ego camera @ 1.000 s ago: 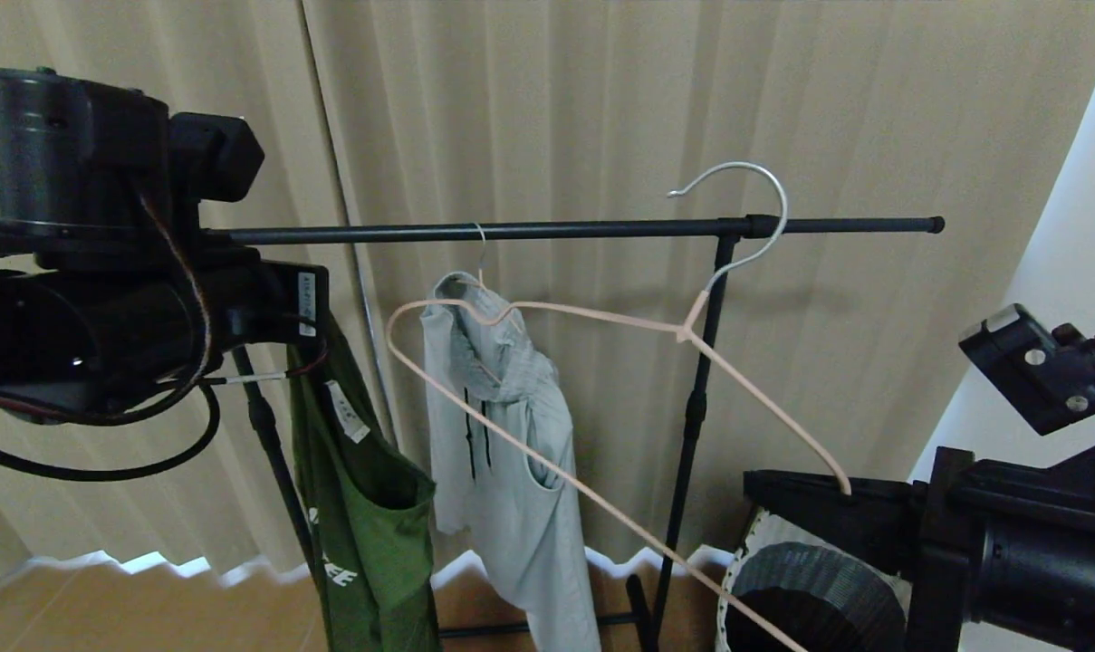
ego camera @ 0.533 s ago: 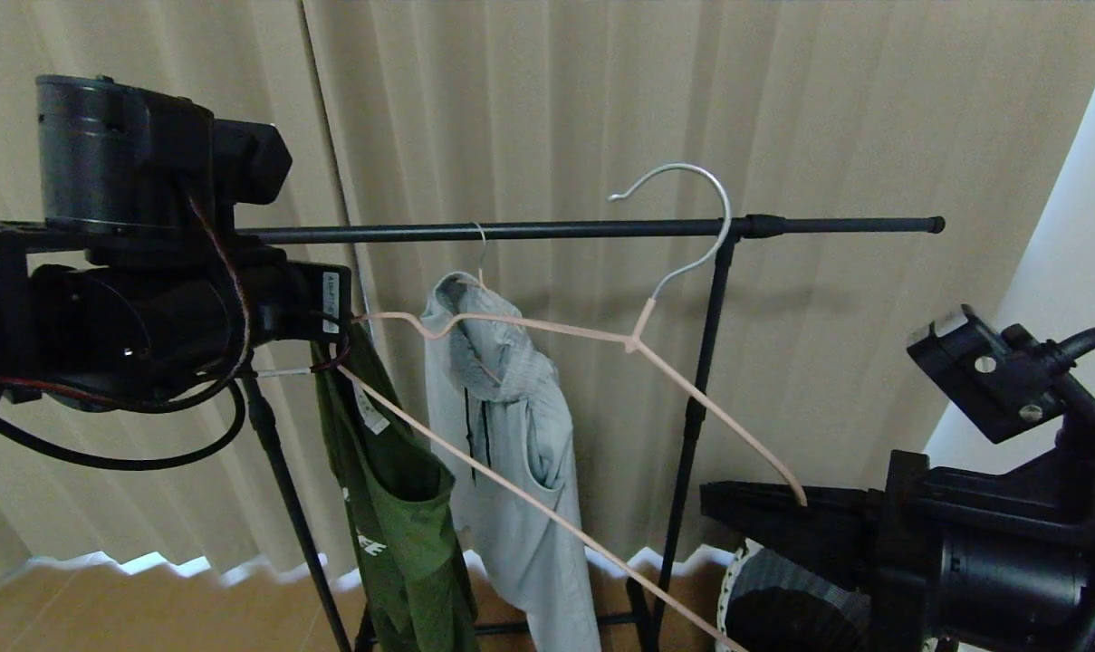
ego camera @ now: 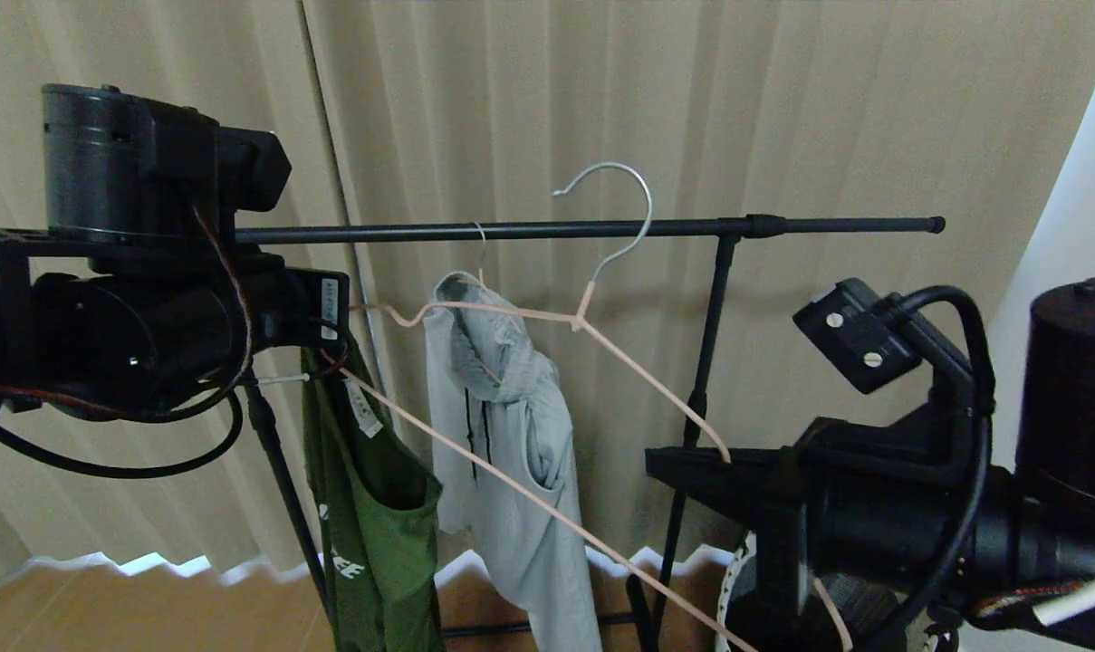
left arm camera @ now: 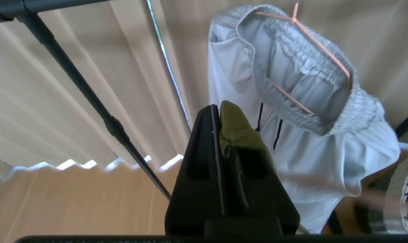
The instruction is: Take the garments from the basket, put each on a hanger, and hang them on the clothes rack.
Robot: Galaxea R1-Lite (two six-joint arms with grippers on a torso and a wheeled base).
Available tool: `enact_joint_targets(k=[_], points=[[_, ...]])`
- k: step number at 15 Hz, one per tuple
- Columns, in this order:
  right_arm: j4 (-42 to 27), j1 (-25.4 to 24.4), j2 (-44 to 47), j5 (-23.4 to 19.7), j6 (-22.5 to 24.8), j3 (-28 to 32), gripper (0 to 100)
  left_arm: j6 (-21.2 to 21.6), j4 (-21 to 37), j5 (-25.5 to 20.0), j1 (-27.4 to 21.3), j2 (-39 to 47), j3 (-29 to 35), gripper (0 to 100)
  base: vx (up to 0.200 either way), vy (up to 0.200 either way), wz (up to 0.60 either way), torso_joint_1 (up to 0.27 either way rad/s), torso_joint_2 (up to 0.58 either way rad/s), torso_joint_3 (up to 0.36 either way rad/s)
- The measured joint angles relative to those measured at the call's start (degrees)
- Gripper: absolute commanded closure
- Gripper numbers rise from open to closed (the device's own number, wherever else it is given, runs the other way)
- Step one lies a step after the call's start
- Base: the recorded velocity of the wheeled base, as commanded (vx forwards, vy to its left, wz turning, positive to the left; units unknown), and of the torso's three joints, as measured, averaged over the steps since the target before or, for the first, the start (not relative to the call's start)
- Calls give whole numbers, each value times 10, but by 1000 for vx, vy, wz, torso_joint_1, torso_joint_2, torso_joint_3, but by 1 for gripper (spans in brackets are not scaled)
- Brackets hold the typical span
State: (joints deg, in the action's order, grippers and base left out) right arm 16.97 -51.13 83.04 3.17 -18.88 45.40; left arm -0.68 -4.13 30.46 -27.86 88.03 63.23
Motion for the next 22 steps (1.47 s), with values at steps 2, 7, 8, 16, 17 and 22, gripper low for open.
enact_joint_targets(k=[2,7,8,16,17,22], points=[[-1,3,29,21,-4,28,100,0,0,6,-3,-1,-4,100,0,0,0,0,0,0],[30,4,92,35,-7,74,100,-1,0,9,-7,-7,-7,100,0,0,0,0,0,0],[37,4,102,36,-7,79,100,-1,0,10,-9,-10,-7,100,0,0,0,0,0,0],[50,1,181,38,-19,136,100,-10,3,9,-71,-48,-8,100,0,0,0,0,0,0],[50,1,187,38,-19,142,100,-10,3,9,-78,-50,-8,100,0,0,0,0,0,0],[50,-1,213,39,-19,179,100,-10,3,-6,-111,-62,-7,100,0,0,0,0,0,0]])
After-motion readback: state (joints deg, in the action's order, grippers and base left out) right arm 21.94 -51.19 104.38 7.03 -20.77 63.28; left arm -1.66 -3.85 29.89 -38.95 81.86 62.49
